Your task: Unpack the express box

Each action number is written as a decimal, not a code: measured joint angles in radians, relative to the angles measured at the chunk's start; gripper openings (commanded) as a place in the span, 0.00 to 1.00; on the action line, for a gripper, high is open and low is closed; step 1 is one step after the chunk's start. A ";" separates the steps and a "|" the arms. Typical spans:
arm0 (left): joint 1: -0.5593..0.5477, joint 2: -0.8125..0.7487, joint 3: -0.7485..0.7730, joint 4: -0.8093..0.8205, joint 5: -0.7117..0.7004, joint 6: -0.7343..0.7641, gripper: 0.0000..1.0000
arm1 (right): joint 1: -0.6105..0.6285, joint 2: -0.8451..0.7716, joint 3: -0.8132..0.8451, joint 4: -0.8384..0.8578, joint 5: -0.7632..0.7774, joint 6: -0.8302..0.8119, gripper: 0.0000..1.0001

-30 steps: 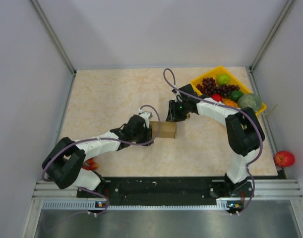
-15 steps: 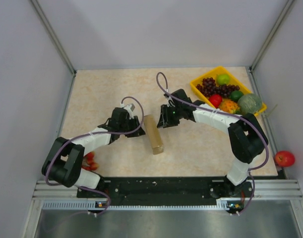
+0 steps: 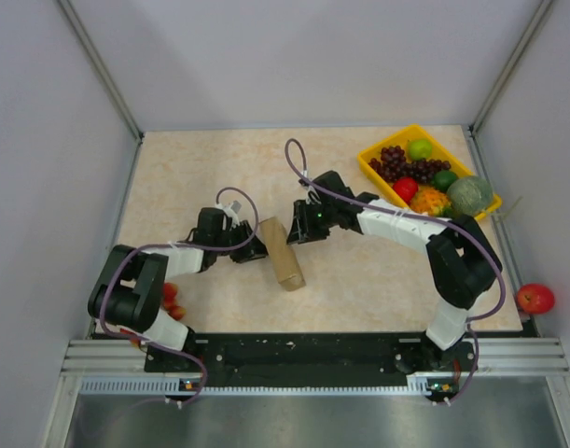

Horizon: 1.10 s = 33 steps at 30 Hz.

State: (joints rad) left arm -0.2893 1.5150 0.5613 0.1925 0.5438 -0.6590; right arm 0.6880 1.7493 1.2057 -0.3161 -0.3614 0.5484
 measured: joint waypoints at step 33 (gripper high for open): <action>0.166 -0.441 -0.070 -0.436 -0.277 -0.086 0.37 | 0.166 0.012 0.106 -0.071 0.130 -0.108 0.48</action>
State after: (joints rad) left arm -0.1230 1.0737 0.4915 -0.2436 0.2665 -0.7452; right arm 0.8536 1.7615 1.3113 -0.3866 -0.2310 0.4408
